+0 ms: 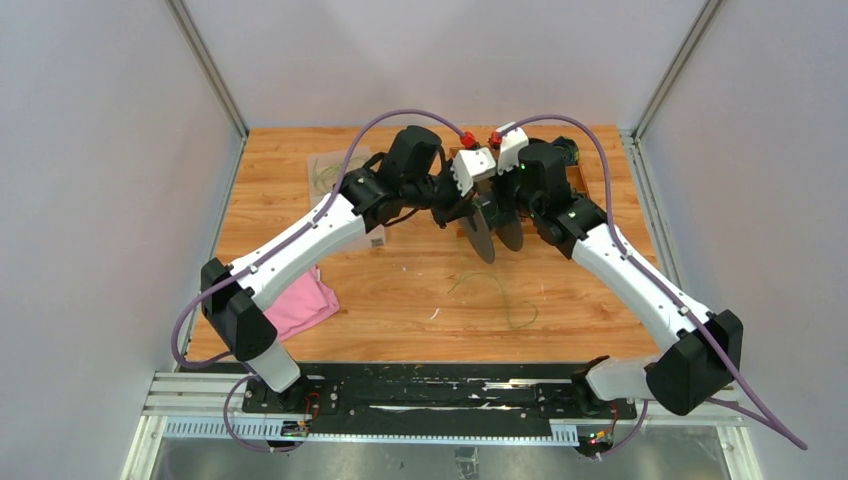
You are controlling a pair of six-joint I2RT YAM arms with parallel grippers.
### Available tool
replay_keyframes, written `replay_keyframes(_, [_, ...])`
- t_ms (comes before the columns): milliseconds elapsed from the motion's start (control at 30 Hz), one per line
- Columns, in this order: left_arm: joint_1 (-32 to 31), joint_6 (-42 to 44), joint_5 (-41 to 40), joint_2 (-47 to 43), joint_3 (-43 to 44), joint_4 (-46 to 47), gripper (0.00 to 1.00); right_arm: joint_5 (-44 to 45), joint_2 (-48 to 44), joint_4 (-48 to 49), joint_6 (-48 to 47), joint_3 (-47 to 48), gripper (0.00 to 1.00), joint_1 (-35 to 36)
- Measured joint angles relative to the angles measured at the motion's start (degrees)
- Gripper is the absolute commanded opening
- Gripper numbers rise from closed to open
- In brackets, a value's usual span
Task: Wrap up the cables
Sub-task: Wrap the cable around the cable reel.
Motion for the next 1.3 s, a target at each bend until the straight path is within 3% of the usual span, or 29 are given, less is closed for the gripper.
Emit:
replay_keyframes(333, [4.5,-0.6,0.7,-0.1,-0.2,0.1,0.08,-5.5,-3.2,1.7,-4.0,-3.4,0.01,0.2])
replay_keyframes(733, [8.7,-0.4,1.9,-3.7,-7.8,2.8,0.11,-11.7,-5.7,-0.8,-5.7,-3.4,0.01,-1.7])
replay_keyframes(1033, [10.0,-0.3,2.3,-5.3,-11.3,4.7,0.02,-15.2,-6.6,-1.9,-5.7,-3.4,0.01,-3.7])
replay_keyframes(1300, [11.4,-0.6,2.4,-5.3,-12.3,7.3,0.04,-20.0,-7.6,-2.2,-4.8,-3.4,0.01,-5.6])
